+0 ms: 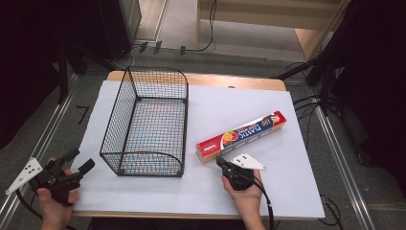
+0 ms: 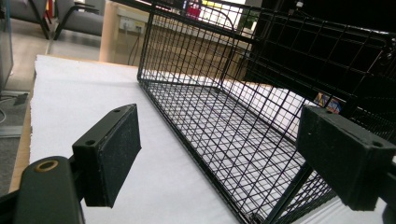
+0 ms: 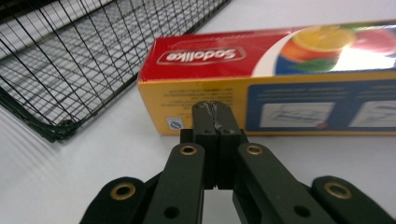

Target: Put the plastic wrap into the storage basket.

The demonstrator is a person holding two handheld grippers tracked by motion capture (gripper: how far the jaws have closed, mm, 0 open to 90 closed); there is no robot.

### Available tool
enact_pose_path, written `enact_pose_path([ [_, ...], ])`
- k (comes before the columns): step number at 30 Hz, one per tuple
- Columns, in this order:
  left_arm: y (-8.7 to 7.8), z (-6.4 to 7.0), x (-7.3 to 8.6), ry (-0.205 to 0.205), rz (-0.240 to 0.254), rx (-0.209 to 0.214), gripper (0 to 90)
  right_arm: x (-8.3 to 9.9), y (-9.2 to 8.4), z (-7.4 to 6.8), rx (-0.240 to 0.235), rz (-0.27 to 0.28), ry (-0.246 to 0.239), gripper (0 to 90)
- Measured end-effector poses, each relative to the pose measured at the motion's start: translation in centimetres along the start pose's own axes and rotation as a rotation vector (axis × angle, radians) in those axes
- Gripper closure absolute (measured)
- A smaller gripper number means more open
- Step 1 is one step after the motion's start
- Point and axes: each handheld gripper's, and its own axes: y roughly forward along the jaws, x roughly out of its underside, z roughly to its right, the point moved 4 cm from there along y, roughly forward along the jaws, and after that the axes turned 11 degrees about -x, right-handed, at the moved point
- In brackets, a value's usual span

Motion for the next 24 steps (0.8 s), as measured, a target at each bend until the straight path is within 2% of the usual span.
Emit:
enact_pose_path([
  [1, 0.0, 0.0, 0.0, 0.001, -0.001, 0.000, 14.1, 0.0, 0.3, -0.3, 0.004, -0.009, -0.012, 90.0],
  [5, 0.0, 0.1, 0.0, 0.002, -0.001, 0.000, 14.1, -0.3, 1.3, -0.7, -0.003, -0.033, -0.008, 90.0],
  [15, 0.1, 0.1, 0.0, 0.007, -0.004, -0.001, 14.2, -1.3, 3.1, -0.5, 0.008, -0.044, 0.007, 90.0],
  [23, 0.0, 0.1, 0.0, 0.002, -0.001, -0.001, 14.1, -2.4, 5.2, 0.5, 0.064, -0.060, 0.022, 90.0],
  [24, 0.0, 0.0, 0.0, 0.003, -0.001, 0.000, 14.1, -2.8, 5.6, 1.0, 0.079, -0.061, 0.024, 90.0],
])
